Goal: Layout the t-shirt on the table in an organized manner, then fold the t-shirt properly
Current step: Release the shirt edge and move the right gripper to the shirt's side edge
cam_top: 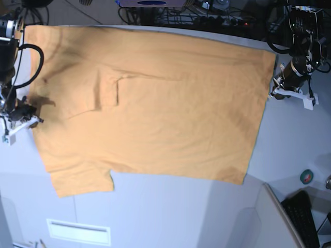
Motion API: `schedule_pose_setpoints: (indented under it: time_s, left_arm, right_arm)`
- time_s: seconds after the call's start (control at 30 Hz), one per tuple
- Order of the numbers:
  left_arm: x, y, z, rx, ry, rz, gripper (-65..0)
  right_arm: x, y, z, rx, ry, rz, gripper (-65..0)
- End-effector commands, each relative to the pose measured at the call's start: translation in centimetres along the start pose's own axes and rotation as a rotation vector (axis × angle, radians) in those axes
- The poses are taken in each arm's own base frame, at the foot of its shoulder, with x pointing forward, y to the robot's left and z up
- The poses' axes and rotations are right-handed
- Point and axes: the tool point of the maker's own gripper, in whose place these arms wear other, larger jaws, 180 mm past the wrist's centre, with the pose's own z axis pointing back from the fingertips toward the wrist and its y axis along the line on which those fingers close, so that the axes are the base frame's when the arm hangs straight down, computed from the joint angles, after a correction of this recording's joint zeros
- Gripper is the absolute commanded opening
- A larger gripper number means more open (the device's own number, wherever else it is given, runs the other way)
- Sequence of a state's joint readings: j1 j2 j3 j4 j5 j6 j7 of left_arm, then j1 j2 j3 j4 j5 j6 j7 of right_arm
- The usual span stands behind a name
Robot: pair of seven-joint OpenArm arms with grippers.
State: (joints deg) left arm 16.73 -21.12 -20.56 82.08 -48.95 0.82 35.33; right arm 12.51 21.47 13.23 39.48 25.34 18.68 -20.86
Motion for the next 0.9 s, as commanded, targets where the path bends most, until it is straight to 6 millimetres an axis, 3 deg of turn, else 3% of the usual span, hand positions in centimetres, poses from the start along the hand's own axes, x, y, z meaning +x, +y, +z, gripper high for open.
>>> schedule_pose_setpoints:
  time_s: [0.0, 0.07, 0.3, 0.47, 0.67, 0.87]
  left_arm:
    - [1.6, -0.2, 0.3, -0.012, -0.040, -0.015, -65.0]
    - [1.6, -0.2, 0.3, -0.011, -0.041, -0.015, -65.0]
    - [1.6, -0.3, 0.3, -0.013, -0.041, -0.016, -65.0]
    - [1.7, -0.2, 0.3, -0.012, -0.042, -0.015, -65.0]
    - [1.7, -0.2, 0.3, -0.012, -0.042, -0.015, -65.0]
    - [1.7, -0.2, 0.3, -0.012, -0.042, -0.015, -65.0]
  right_arm:
    - [1.3, -0.6, 0.4, -0.008, -0.016, 0.004, -60.8]
    - [1.5, -0.5, 0.4, -0.008, -0.027, 0.001, -65.0]
    - [3.2, 0.3, 1.0, 0.006, -0.072, 0.029, -65.0]
    - [3.5, 3.0, 3.5, 0.046, -0.076, 0.111, -65.0]
    - [2.4, 5.1, 7.7, 0.060, -0.086, 0.079, -65.0]
    - [-0.4, 7.0, 9.1, 0.083, -0.015, 0.099, -65.0]
